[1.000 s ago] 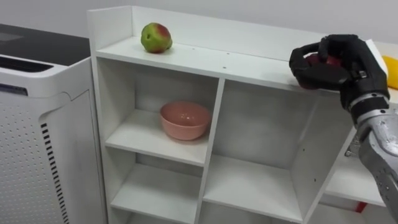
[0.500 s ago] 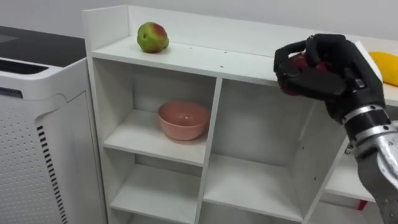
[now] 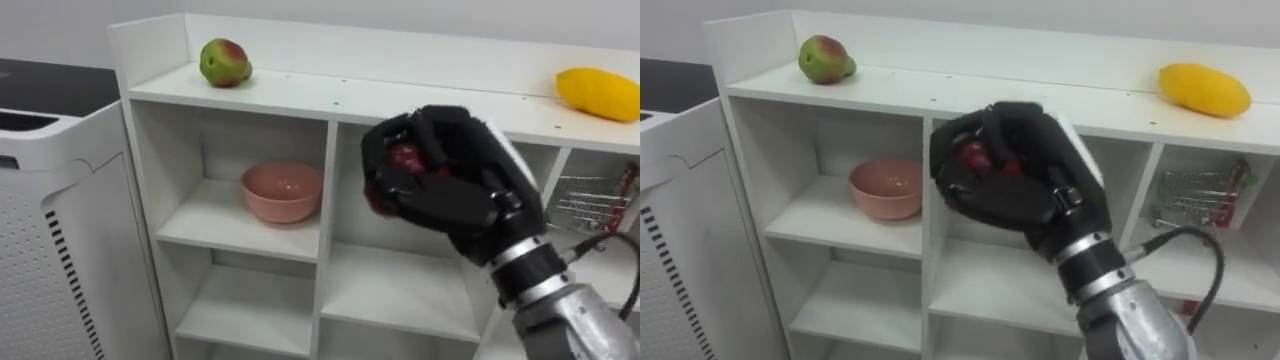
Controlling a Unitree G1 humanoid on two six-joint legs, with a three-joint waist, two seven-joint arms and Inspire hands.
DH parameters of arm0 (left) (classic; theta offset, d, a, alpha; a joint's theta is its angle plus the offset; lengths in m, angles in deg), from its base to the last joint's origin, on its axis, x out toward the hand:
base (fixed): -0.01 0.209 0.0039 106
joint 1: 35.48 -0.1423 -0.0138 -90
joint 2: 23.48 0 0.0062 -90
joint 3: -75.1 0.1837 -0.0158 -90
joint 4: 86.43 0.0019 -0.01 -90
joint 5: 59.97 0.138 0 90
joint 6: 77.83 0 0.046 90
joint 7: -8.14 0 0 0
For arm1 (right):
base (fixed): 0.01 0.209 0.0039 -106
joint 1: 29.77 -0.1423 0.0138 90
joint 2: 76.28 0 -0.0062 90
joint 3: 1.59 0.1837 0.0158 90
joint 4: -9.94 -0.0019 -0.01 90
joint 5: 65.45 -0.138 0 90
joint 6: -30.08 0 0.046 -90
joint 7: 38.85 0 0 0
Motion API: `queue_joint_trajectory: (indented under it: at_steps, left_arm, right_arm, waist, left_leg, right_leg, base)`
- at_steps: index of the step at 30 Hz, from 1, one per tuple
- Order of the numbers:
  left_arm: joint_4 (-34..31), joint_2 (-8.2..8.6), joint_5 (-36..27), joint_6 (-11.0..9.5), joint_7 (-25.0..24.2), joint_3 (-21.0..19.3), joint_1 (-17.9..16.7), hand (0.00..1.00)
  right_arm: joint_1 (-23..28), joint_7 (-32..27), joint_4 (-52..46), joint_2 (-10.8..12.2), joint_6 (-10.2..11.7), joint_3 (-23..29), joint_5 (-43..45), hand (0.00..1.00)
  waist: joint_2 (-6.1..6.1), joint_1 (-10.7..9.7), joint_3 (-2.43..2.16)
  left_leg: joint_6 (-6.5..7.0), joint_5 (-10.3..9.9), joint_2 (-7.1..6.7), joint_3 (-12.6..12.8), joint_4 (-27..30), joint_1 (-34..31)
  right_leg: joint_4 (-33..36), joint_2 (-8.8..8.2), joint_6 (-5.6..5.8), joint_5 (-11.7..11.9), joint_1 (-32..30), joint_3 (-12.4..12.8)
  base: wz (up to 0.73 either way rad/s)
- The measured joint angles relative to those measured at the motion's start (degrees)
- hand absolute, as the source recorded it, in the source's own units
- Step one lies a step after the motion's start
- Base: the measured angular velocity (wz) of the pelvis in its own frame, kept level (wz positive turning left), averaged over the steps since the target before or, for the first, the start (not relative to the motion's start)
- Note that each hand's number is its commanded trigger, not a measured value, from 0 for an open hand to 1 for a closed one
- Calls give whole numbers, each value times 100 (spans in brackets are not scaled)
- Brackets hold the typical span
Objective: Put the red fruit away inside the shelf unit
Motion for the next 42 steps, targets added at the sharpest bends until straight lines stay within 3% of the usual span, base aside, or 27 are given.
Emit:
queue_joint_trajectory:
  at_steps: [1,4,8,11,14,21,24,26,32,42]
  left_arm:
    - [69,-1,-148,-38,56,166,93,0]
    - [149,37,-411,-53,132,320,422,0]
    - [269,76,-1076,-90,258,424,694,0]
    - [277,118,-1318,-183,356,512,793,0]
    - [260,157,-1451,-197,362,526,842,0]
    - [209,167,-1544,-235,457,637,901,0]
    - [200,176,-1545,-235,517,704,998,0]
    - [211,196,-1546,-227,571,783,1101,0]
    - [222,194,-1542,-177,684,1132,1263,0]
    - [67,196,-1551,6,639,1329,1244,0]
  right_arm:
    - [26,42,377,86,6,-188,-324,100]
    - [22,87,1558,319,2,-269,-874,100]
    - [13,-21,2805,514,1,-275,-1177,100]
    - [-76,-162,3641,590,7,-155,-1908,100]
    - [-224,-337,4460,584,49,76,-2435,100]
    - [-718,-701,5330,552,119,500,-3891,100]
    - [-1121,-780,5573,417,121,658,-4199,100]
    - [-1629,-809,5960,284,129,816,-4461,100]
    - [-2282,-1089,6236,104,183,1363,-5206,100]
    - [-2502,-1208,6235,-143,174,1632,-5589,100]
  waist:
    - [29,-8,52]
    - [29,-5,69]
    - [212,-125,163]
    - [325,-102,188]
    - [403,-135,210]
    - [422,-102,247]
    - [378,-106,293]
    - [331,-69,363]
    - [313,144,381]
    - [351,290,366]
  left_leg:
    - [3,2,-5,-4,50,-99]
    - [30,24,-9,-7,192,-446]
    - [84,63,-39,-36,397,-983]
    - [111,93,-49,-7,496,-1338]
    - [145,180,-75,-1,525,-1651]
    - [195,286,-172,93,759,-2411]
    - [196,288,-257,84,904,-2817]
    - [191,325,-311,87,1032,-3105]
    - [184,335,-304,87,1389,-3792]
    - [223,309,-229,218,1735,-4399]
  right_leg:
    - [29,-9,-4,2,-95,-13]
    - [180,-31,-12,9,-441,-17]
    - [400,-104,-12,13,-937,-136]
    - [665,-158,-10,9,-1393,-190]
    - [908,-247,6,-7,-1800,-223]
    - [1590,-446,-31,-106,-2799,-166]
    - [2039,-578,-58,-229,-3307,-145]
    - [2224,-616,-85,-246,-3625,-145]
    - [2460,-658,-144,-305,-4270,-168]
    - [2845,-708,-141,-301,-4882,-123]
  base:
    - [0]
    - [1]
    - [9]
    - [-6]
    - [1]
    - [-4]
    - [14]
    - [11]
    - [4]
    - [0]
